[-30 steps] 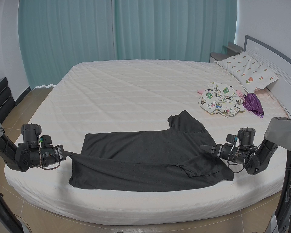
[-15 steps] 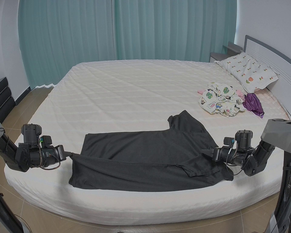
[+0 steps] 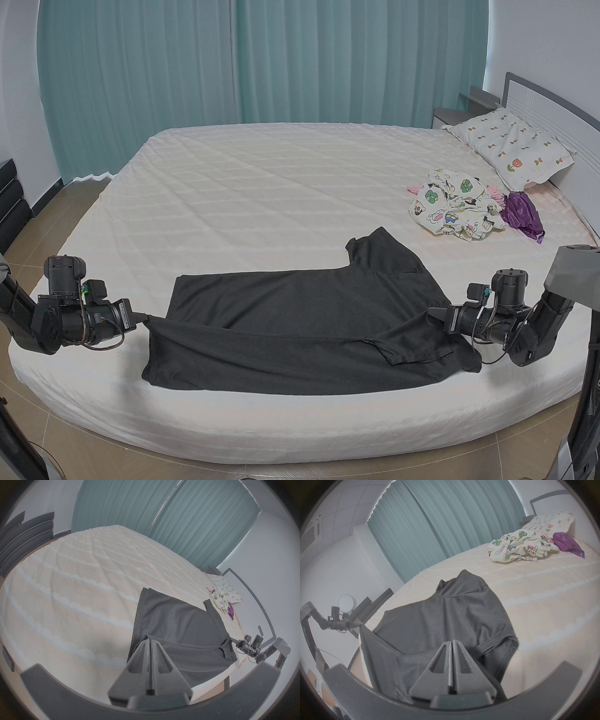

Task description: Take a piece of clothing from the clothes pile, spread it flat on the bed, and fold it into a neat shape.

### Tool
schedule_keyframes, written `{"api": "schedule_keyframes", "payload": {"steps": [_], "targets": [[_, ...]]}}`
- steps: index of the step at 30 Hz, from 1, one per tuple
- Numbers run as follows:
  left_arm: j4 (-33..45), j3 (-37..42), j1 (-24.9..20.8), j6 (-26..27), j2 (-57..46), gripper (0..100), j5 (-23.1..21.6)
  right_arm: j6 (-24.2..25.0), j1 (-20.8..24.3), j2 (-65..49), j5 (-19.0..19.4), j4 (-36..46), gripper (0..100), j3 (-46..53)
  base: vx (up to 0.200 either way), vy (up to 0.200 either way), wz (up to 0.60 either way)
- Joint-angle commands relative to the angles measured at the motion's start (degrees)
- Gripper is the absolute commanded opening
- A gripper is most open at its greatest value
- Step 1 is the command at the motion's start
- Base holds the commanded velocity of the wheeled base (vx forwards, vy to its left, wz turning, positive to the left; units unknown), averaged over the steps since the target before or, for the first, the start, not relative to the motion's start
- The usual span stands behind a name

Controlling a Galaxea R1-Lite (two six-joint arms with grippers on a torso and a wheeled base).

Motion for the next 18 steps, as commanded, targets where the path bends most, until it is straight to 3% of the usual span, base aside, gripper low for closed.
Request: {"api": "schedule_keyframes", "payload": {"steps": [1, 14, 18], "targets": [[0.0, 0.4, 0.1, -0.1, -1.1, 0, 0.0, 2.4, -0.2, -4.6, 0.3, -2.3, 0, 3.5, 0.000, 0.000, 0.00], [-0.1, 7.0, 1.9, -0.3, -8.9, 0, -0.9, 10.4, -4.9, -19.5, 8.8, -13.6, 0, 21.6, 0.000, 0.000, 0.00], [-0.6, 9.5, 2.2, -0.2, -10.7, 0, -1.0, 10.9, -6.1, -23.8, 11.0, -16.3, 0, 27.9, 0.000, 0.000, 0.00]]}}
